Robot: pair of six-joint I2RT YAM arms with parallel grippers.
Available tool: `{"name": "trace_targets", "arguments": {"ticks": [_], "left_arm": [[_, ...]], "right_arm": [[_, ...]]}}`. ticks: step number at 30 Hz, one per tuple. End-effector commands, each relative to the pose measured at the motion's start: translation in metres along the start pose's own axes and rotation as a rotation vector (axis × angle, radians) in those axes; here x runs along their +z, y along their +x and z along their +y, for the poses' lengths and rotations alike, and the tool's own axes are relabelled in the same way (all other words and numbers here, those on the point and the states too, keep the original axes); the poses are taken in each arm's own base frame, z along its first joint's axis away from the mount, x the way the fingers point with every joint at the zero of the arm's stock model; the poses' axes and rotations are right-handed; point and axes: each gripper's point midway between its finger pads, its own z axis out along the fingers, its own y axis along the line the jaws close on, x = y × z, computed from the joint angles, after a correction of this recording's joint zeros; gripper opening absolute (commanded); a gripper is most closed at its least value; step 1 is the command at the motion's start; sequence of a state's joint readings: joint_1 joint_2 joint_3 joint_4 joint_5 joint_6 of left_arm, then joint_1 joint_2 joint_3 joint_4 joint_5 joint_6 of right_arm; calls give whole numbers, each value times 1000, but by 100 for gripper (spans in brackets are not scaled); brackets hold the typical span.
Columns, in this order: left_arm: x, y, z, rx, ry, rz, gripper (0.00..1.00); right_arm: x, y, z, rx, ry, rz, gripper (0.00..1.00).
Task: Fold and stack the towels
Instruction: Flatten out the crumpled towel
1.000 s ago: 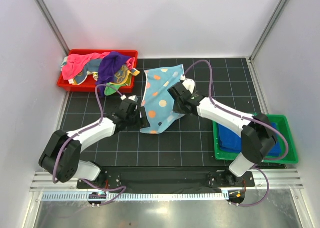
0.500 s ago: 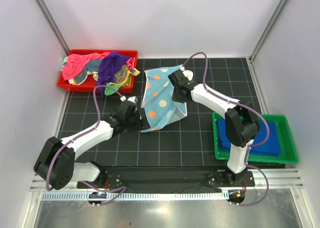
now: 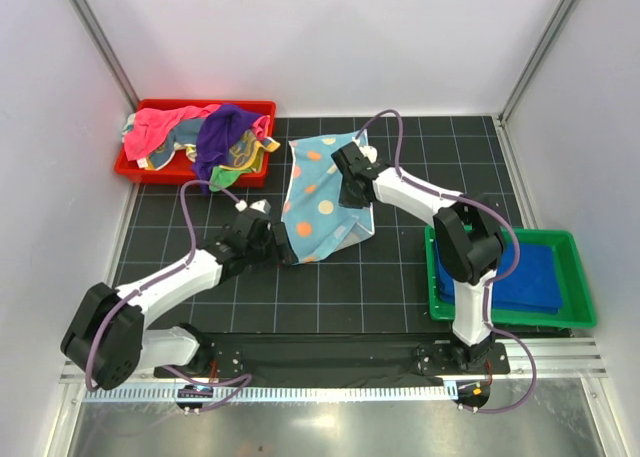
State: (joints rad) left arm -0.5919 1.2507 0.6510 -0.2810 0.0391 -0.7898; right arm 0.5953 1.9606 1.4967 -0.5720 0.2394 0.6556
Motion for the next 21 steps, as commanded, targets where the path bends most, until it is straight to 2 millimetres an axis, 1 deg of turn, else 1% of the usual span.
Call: {"name": "trace_targets", "arguments": {"ticks": [1,4,10,17,21], "left_arm": [[-4,2,-3,-32,34,-21,67],[-4,5,-6,-40,52,-11,67],[-4,4,-10,-43,68,-8,67],[6,9,-9,-49,60,16,67],[8,8,-12,-50,69,25,66]], "right_arm": [[0,-20,10,-7,-29,-48,6],[3,-17,10,-7,-29,-43,6],[15,-8,12,-1,-34,-14,5],[22,-1,10,3,-32,-2,5],[26,1,10,1,-31,2,5]]}}
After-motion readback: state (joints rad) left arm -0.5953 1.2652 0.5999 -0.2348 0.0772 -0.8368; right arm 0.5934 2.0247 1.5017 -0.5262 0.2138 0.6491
